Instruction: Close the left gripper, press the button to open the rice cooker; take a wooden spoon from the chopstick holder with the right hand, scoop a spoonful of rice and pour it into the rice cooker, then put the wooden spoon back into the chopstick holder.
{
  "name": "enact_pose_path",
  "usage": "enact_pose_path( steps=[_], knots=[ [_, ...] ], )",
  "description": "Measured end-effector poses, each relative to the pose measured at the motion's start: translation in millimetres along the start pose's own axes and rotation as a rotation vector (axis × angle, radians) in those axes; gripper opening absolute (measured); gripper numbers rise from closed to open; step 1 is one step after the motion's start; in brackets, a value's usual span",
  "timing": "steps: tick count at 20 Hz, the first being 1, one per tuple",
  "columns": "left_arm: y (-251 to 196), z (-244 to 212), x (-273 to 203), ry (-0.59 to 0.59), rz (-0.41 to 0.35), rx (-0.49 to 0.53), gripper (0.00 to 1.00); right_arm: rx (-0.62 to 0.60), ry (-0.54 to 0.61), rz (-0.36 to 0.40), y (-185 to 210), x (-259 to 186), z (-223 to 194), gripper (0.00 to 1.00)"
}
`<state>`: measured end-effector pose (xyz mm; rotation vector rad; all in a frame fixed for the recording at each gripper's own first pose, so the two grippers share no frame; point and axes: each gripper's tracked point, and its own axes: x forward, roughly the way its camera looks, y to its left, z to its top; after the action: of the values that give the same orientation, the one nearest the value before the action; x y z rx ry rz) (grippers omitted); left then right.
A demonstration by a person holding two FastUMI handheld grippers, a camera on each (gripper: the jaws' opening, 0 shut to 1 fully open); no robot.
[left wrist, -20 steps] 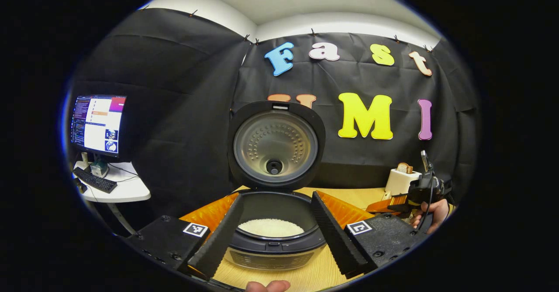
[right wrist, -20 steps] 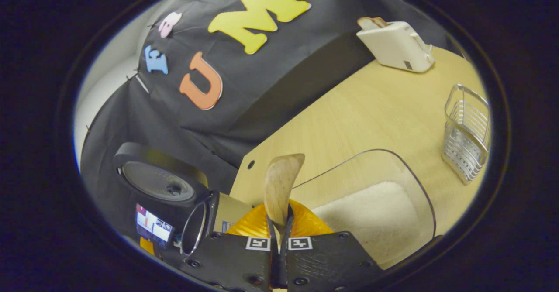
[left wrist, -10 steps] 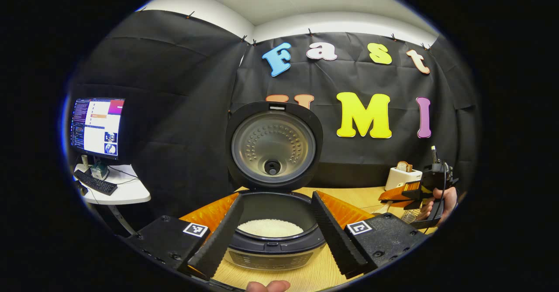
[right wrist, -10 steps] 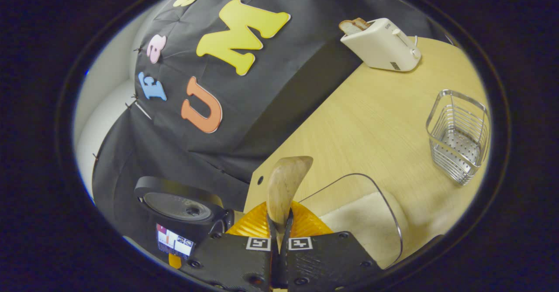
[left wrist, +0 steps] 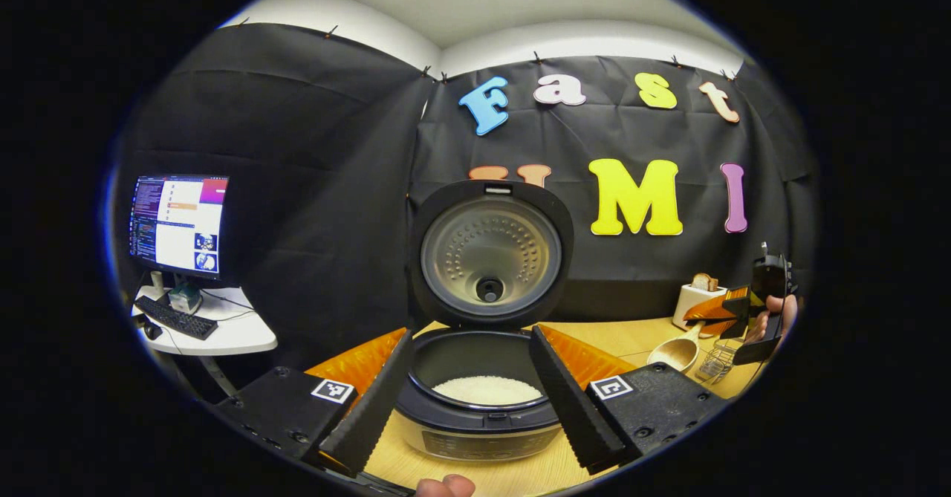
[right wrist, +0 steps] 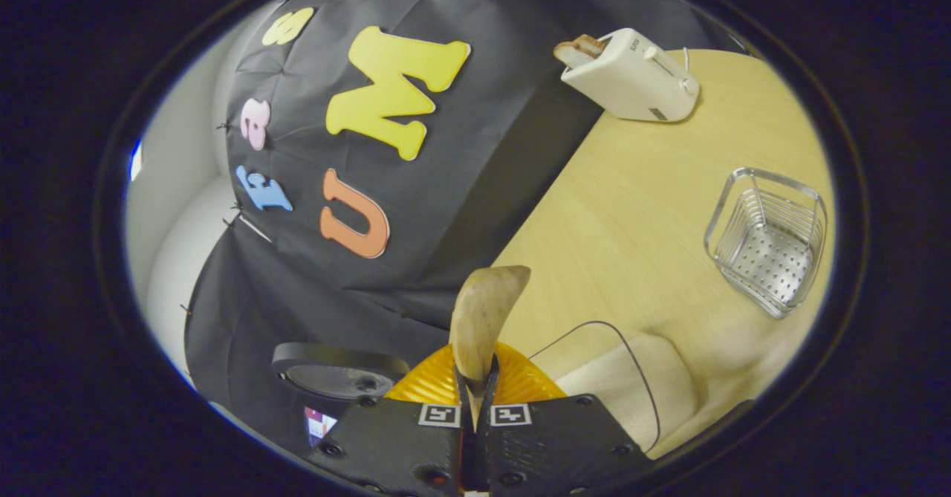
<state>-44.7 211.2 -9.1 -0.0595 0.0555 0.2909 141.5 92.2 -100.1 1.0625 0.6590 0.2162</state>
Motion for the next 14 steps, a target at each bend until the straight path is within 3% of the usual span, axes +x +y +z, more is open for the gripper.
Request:
enact_pose_path(
  steps=[1, 5, 10, 14],
  knots=[
    [2.3, -0.3, -0.2, -0.001, 0.006, 0.003, 0.99, 0.016, 0.024, 0.020, 7.9, 1.3, -4.6, 0.00],
    [15.0, -4.7, -0.6, 0.010, 0.032, 0.018, 0.99, 0.064, 0.087, 0.094, 47.3, 10.8, -23.6, 0.00],
    [33.2, -0.8, -6.5, 0.002, 0.061, -0.002, 0.99, 0.031, 0.141, 0.164, 104.9, 34.8, -52.3, 0.00],
    [47.3, 0.7, -9.5, -0.004, 0.079, 0.001, 0.99, -0.025, 0.148, 0.164, 132.9, 59.7, -75.9, 0.00]
  ],
)
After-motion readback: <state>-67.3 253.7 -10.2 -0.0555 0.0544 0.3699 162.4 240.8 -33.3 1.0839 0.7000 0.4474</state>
